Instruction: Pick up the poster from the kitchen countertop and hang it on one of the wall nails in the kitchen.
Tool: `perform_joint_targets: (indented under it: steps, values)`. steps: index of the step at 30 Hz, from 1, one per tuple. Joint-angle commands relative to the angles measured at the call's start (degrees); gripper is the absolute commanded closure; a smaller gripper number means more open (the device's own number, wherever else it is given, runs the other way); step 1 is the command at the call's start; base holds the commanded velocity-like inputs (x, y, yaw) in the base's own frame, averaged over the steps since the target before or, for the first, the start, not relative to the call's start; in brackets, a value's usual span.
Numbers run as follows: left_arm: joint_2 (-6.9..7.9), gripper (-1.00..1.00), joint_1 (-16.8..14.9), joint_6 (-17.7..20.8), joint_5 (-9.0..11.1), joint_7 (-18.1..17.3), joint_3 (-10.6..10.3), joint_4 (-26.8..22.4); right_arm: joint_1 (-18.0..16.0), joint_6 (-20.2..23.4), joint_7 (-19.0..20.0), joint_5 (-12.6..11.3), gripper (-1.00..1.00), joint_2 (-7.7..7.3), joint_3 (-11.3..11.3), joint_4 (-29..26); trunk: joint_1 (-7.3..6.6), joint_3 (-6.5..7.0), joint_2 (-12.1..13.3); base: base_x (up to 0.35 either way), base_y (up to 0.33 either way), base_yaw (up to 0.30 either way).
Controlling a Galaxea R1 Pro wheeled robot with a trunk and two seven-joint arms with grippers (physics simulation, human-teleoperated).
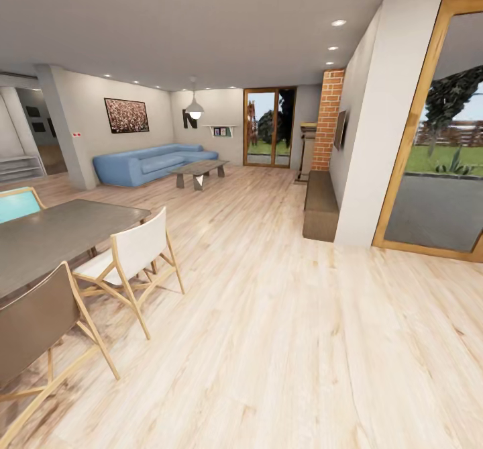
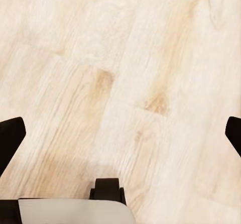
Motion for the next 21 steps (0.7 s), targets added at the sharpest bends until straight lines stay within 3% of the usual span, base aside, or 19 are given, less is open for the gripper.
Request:
perform_joint_targets:
  steps: [1, 14, 17, 21]
  values:
    - [0.44, -1.0, 0.0, -0.1, -0.1, 0.0, -0.1, -0.2, 0.0, -0.2, 0.0, 0.0, -1.0, -0.01, 0.0, 0.0, 0.0, -0.05, 0.0, 0.0, 0.0, 0.0]
    - [2.69, -1.0, 0.0, -0.2, -0.1, -0.1, -0.2, -1.1, -0.1, -0.2, -0.2, 0.2, -1.0, -0.03, 0.0, -1.8, 0.0, -0.05, 0.0, 0.0, 0.0, 0.0]
    - [4.24, -1.0, 0.0, -0.1, 0.0, -0.3, -0.3, -2.3, -0.1, -0.2, -0.2, 0.1, -1.0, -0.13, 0.0, -2.4, 0.0, -0.05, 0.0, 0.0, 0.0, 0.0]
    - [5.26, -1.0, 0.0, -0.1, 0.0, -0.4, -0.2, -2.7, -0.1, -0.2, -0.2, 0.1, -1.0, -0.22, 0.0, -2.6, 0.0, -0.05, 0.0, 0.0, 0.0, 0.0]
